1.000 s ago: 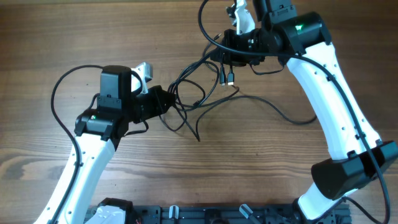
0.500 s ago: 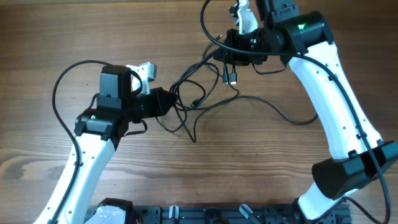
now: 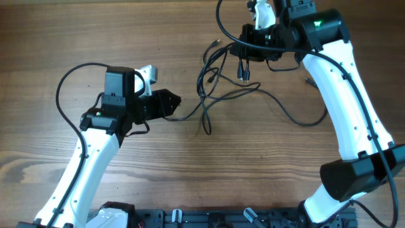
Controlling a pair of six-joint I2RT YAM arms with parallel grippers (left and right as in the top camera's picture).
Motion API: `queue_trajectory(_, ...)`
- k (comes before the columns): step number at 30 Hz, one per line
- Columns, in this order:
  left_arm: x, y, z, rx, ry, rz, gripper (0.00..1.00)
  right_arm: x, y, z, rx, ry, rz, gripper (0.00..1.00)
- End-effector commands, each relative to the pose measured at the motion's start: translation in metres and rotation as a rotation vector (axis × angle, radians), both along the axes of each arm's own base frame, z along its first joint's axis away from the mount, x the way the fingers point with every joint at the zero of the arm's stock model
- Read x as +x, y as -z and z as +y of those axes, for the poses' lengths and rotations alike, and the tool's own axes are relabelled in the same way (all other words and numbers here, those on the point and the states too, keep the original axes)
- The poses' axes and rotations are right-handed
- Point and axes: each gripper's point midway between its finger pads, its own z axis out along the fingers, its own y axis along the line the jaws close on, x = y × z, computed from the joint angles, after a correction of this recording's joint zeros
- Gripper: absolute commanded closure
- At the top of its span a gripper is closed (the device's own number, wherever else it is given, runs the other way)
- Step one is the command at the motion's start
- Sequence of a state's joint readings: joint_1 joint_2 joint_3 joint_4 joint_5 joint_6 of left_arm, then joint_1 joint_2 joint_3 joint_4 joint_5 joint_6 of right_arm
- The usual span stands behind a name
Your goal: Untangle cables
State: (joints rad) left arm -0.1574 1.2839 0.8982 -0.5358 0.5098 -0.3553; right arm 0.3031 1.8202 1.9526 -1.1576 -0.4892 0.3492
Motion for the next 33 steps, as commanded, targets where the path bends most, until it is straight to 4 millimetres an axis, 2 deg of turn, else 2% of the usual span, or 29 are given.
queue_trajectory(1,0.004,0.003,0.002,0.011,-0.002,-0.015,0.47,-0.001,-0.017,0.0,0.004,-0.012,-0.057,0.96)
queue_trajectory(5,0.011,0.003,-0.002,-0.002,0.008,-0.035,0.44,-0.002,-0.017,0.0,0.003,-0.012,-0.053,0.96)
queue_trajectory(12,0.026,0.008,-0.035,-0.065,0.084,-0.072,0.44,-0.002,-0.016,0.0,0.002,-0.012,-0.05,0.96)
queue_trajectory(20,0.037,-0.003,-0.066,-0.106,0.139,-0.167,0.44,-0.003,-0.016,-0.001,0.0,-0.013,-0.047,0.96)
queue_trajectory(26,0.043,0.003,-0.081,-0.107,0.165,-0.194,0.54,-0.004,-0.016,0.0,-0.004,-0.024,-0.053,0.96)
queue_trajectory(30,0.049,0.012,-0.083,-0.106,0.159,-0.191,0.57,-0.004,-0.016,-0.001,-0.005,-0.025,-0.054,0.96)
queue_trajectory(33,0.051,0.018,-0.084,-0.103,0.158,-0.182,0.71,-0.004,-0.016,-0.001,-0.005,-0.026,-0.054,0.96)
